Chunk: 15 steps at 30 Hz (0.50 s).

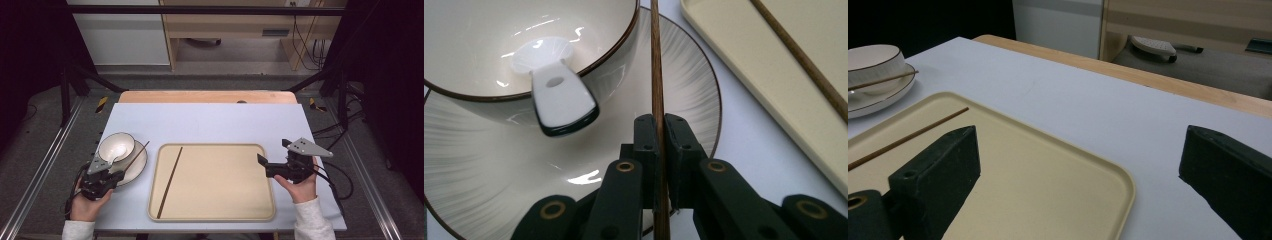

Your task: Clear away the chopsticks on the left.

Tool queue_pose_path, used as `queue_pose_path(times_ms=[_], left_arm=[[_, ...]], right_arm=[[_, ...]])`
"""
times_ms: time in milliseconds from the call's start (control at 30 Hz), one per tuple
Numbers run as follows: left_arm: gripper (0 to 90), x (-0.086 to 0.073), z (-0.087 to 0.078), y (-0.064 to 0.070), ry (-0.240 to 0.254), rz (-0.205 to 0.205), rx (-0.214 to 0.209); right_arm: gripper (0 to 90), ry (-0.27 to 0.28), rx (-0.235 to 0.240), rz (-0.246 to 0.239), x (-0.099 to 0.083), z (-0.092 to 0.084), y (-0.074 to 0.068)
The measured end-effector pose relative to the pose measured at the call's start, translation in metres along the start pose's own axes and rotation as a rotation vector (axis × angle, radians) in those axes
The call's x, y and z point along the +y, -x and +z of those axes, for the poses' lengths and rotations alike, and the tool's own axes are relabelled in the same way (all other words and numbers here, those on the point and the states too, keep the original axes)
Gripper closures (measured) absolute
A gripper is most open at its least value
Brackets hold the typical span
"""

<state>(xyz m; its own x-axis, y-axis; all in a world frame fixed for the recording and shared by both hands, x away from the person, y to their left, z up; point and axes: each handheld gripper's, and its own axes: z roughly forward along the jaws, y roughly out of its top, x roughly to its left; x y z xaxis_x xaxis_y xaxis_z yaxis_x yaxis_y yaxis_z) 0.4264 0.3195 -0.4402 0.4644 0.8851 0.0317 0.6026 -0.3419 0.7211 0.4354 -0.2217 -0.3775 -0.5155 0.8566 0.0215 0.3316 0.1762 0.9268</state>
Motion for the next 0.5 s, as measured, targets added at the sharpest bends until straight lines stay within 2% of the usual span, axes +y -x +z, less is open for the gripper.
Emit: queue_pose_path(times_ms=[133, 500], left_arm=[[84.4, 0.002, -0.003, 0.007, 0.016, -0.004, 0.006], [84.5, 0.009, -0.006, 0.034, 0.085, -0.059, 0.018]], right_arm=[[3.4, 0.005, -0.003, 0.003, 0.000, -0.001, 0.000], [3.4, 0.007, -0.005, 0.004, 0.001, -0.003, 0.001]])
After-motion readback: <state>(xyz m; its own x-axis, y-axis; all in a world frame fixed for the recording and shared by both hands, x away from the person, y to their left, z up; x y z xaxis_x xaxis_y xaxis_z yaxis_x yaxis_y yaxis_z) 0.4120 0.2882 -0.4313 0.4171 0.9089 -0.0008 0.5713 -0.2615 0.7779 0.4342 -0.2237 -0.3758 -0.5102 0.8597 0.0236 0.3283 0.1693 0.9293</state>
